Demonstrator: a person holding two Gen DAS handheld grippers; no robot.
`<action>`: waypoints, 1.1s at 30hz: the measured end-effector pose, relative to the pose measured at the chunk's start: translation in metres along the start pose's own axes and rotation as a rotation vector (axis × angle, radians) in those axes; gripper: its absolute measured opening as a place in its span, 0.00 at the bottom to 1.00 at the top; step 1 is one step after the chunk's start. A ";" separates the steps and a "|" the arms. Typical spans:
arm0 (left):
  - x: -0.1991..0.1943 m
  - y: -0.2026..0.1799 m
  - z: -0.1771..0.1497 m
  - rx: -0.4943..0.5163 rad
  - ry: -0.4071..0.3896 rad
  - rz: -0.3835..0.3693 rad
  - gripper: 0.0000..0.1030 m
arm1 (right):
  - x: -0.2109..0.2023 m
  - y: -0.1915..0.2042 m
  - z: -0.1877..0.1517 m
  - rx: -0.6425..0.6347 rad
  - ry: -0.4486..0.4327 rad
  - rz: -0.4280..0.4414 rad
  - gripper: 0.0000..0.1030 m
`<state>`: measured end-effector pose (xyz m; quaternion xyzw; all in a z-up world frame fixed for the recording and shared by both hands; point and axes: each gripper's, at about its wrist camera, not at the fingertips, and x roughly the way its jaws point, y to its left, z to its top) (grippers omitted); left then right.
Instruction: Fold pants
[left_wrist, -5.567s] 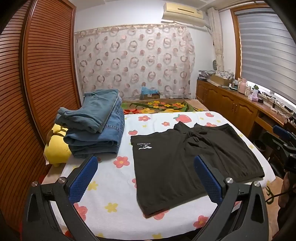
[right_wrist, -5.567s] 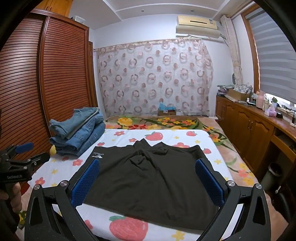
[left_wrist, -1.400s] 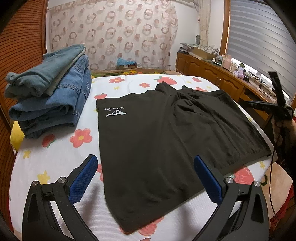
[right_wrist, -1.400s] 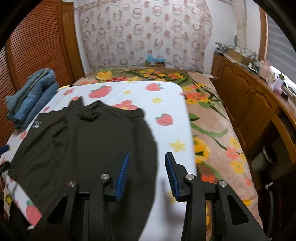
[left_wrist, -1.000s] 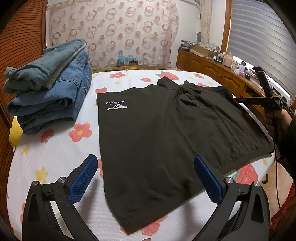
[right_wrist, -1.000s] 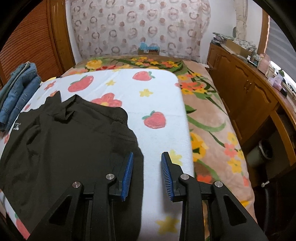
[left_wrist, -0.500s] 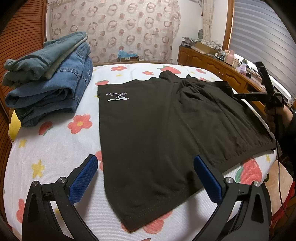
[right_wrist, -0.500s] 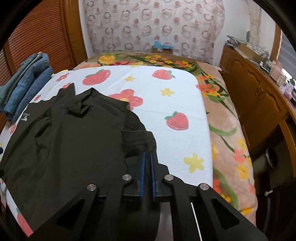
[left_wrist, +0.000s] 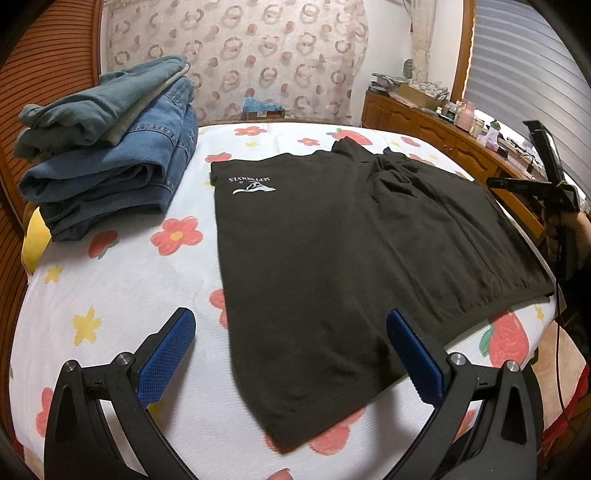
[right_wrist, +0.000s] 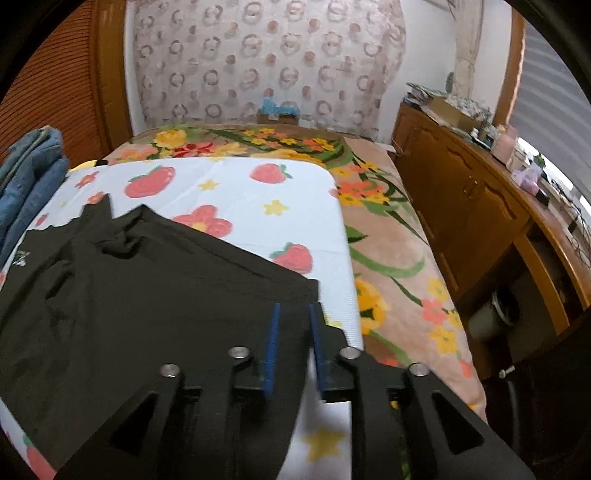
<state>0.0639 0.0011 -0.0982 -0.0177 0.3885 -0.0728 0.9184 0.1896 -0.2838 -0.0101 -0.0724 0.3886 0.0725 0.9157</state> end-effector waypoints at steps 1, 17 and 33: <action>-0.001 0.001 -0.001 0.000 -0.002 -0.001 1.00 | -0.002 0.002 0.005 -0.005 -0.007 0.007 0.35; -0.022 0.016 -0.020 -0.017 0.025 -0.059 0.61 | -0.044 0.039 -0.071 -0.106 0.012 0.239 0.45; -0.029 0.013 -0.028 0.007 0.027 -0.097 0.15 | -0.053 0.029 -0.107 -0.068 -0.036 0.159 0.59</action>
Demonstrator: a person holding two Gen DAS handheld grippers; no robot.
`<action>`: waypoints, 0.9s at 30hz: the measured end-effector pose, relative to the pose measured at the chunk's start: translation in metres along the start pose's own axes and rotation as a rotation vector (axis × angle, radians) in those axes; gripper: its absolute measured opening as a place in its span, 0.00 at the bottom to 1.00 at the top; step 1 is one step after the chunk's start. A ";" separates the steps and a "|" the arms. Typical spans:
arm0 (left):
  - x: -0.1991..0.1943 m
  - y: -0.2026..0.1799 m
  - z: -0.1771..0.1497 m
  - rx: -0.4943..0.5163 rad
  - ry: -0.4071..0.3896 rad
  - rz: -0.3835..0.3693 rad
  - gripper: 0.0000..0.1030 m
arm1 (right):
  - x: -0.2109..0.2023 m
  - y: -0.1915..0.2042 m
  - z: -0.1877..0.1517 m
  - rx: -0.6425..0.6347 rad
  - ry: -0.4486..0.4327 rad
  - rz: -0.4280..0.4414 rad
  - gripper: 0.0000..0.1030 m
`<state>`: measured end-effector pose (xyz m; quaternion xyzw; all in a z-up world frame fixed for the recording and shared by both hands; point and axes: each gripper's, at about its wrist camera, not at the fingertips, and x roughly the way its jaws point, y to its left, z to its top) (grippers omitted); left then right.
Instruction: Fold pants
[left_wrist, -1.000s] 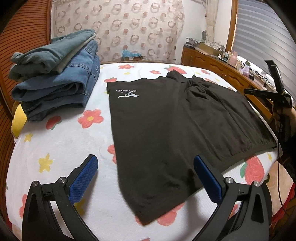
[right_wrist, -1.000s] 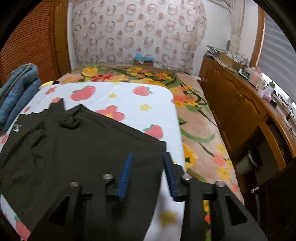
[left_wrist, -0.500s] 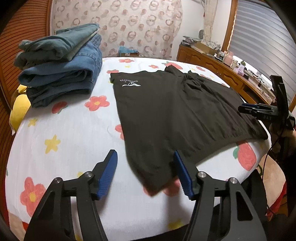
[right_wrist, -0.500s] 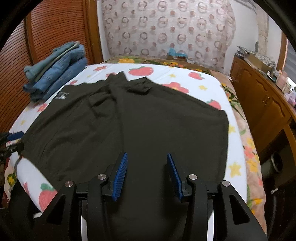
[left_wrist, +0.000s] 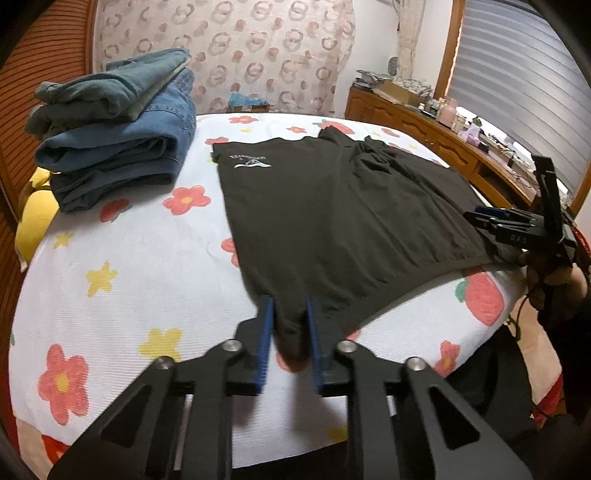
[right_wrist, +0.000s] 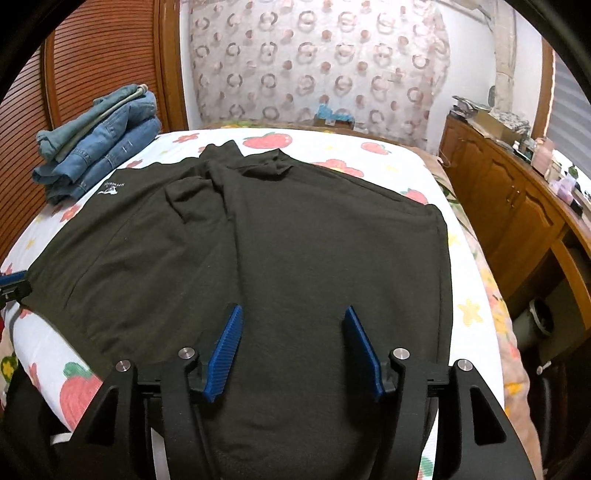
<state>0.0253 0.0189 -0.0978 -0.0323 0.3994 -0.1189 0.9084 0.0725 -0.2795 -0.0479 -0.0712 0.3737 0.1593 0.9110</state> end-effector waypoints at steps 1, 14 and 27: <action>0.000 -0.001 0.000 0.004 -0.001 -0.017 0.14 | -0.001 -0.002 -0.003 0.000 -0.001 0.001 0.60; -0.008 -0.027 0.033 0.067 -0.070 -0.088 0.03 | 0.008 0.029 0.024 -0.053 0.010 -0.014 0.64; 0.006 -0.066 0.076 0.141 -0.099 -0.178 0.02 | -0.013 0.021 0.018 -0.035 -0.035 0.001 0.60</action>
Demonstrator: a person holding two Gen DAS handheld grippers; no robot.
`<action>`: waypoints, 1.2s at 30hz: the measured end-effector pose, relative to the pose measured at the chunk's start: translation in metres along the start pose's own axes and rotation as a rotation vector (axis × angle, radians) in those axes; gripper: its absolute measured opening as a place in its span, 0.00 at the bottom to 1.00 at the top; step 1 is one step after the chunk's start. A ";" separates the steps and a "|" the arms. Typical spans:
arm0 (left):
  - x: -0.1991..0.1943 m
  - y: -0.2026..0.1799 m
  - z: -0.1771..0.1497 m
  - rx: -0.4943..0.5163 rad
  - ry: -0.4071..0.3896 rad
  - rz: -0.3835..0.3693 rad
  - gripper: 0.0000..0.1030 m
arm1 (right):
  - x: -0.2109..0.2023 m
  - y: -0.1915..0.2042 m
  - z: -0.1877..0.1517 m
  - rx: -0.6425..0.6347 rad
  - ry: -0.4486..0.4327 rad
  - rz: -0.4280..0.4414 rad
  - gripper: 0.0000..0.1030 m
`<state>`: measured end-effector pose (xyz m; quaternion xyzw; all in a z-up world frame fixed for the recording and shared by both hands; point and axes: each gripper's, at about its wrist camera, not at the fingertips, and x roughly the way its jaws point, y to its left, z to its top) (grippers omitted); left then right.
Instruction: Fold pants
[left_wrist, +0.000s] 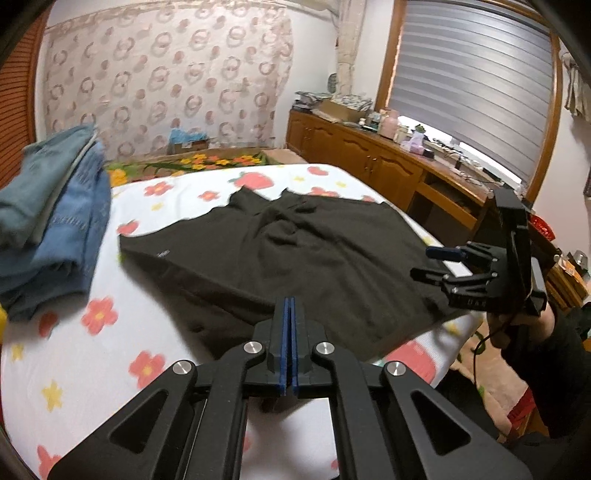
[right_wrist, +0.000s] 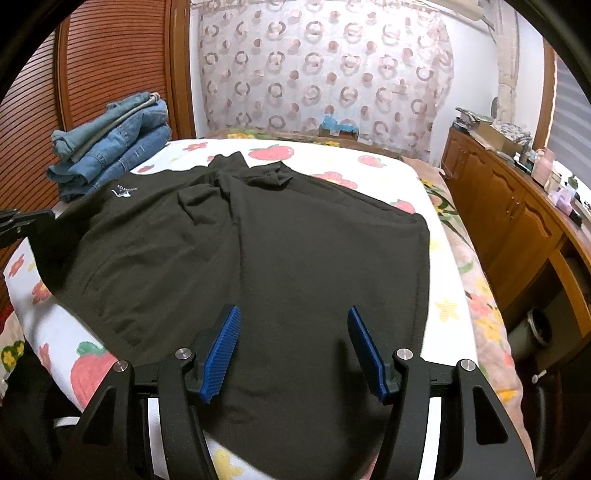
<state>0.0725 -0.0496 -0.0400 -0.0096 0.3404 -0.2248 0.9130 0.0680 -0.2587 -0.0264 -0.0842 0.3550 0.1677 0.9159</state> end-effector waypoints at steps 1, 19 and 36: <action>0.001 -0.002 0.002 0.003 -0.002 -0.005 0.02 | -0.001 -0.001 0.000 0.003 -0.003 -0.001 0.60; 0.040 -0.071 0.063 0.126 -0.005 -0.135 0.02 | -0.013 -0.016 -0.005 0.051 -0.046 -0.023 0.55; 0.039 -0.048 0.043 0.096 0.017 0.008 0.41 | -0.009 0.005 -0.003 0.075 -0.073 0.028 0.53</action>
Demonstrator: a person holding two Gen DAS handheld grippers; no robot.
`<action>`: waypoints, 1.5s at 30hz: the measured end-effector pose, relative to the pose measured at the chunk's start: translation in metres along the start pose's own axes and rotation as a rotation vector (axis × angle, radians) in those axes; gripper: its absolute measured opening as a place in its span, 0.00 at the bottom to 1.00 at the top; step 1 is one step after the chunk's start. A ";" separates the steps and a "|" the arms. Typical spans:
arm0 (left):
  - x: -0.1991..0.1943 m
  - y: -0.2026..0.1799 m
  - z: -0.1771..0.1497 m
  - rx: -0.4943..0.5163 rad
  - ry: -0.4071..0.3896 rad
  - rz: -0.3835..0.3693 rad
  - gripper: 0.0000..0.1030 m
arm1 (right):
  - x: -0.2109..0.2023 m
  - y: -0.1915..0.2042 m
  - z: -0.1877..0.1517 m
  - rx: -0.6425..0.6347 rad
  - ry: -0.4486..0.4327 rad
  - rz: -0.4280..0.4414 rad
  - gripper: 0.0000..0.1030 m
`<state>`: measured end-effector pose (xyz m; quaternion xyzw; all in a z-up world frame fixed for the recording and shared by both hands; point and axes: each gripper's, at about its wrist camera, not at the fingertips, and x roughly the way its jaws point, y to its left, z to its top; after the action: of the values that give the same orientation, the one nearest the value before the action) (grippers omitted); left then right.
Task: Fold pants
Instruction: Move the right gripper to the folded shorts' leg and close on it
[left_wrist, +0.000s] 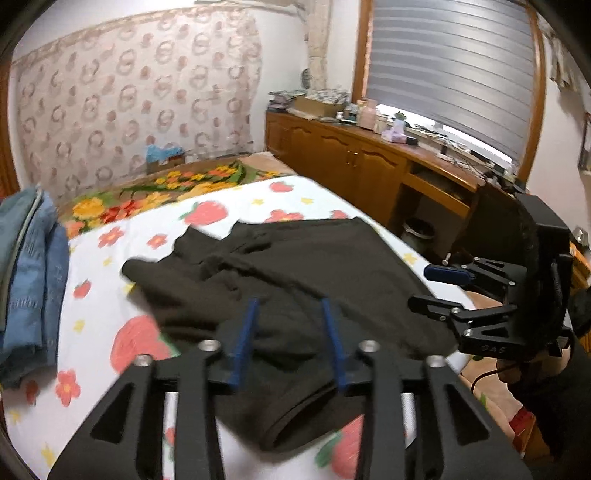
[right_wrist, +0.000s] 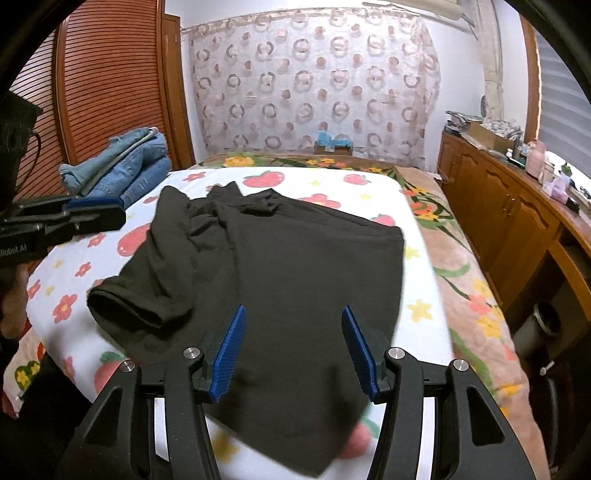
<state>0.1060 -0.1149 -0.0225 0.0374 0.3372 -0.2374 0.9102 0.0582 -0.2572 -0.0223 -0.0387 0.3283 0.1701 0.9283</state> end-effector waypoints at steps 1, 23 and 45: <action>0.000 0.007 -0.004 -0.012 0.009 0.012 0.43 | 0.001 0.002 0.000 0.000 0.000 0.007 0.52; 0.014 0.048 -0.068 -0.092 0.142 0.113 0.80 | 0.016 0.019 0.000 -0.023 0.025 0.138 0.41; 0.013 0.048 -0.086 -0.070 0.104 0.137 0.81 | 0.026 0.031 0.000 -0.057 0.119 0.182 0.21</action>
<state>0.0850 -0.0584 -0.1011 0.0409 0.3889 -0.1602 0.9063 0.0663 -0.2201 -0.0378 -0.0452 0.3802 0.2601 0.8864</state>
